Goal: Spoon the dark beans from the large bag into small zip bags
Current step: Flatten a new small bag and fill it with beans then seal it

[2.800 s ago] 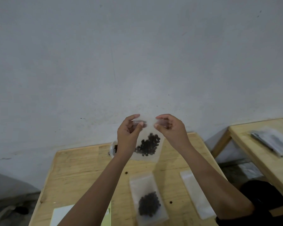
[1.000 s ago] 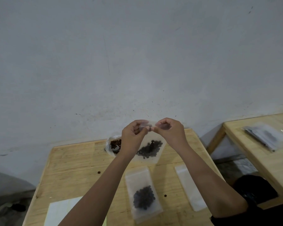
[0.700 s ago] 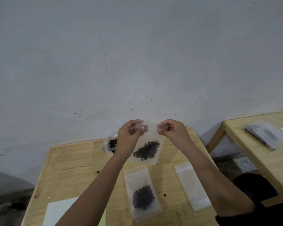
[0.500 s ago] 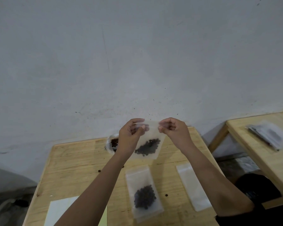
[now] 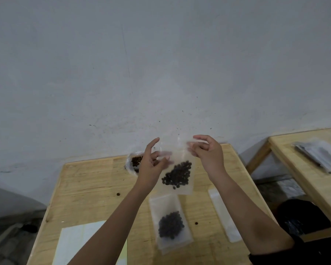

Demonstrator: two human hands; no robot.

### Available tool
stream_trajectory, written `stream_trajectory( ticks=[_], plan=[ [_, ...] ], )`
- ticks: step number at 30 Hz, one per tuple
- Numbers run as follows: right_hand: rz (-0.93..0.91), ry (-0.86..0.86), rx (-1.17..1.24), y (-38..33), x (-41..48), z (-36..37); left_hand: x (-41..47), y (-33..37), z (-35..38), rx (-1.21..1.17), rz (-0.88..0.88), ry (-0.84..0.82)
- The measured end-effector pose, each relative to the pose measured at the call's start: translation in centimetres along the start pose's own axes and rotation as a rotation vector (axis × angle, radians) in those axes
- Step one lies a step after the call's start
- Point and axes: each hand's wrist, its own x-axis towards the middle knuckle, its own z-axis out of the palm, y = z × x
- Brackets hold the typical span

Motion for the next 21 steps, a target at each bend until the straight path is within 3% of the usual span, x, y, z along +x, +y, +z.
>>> stream_trajectory(
  ticks=[5, 13, 16, 21],
  plan=[
    [0.035, 0.038, -0.040, 3.3, -1.2, 0.3, -1.7, -1.6, 0.4, -0.107, -0.078, 0.118],
    [0.075, -0.059, -0.406, 10.4, -5.6, 0.8, -6.0, -7.1, -0.3, -0.093, -0.324, 0.288],
    [0.135, -0.097, -0.496, 12.3, -6.6, 0.6, -7.8, -9.5, -0.7, -0.010, -0.411, 0.313],
    [0.211, -0.175, -0.598, 14.1, -7.3, 0.7, -9.4, -11.9, -1.5, 0.275, -0.405, 0.350]
  ],
)
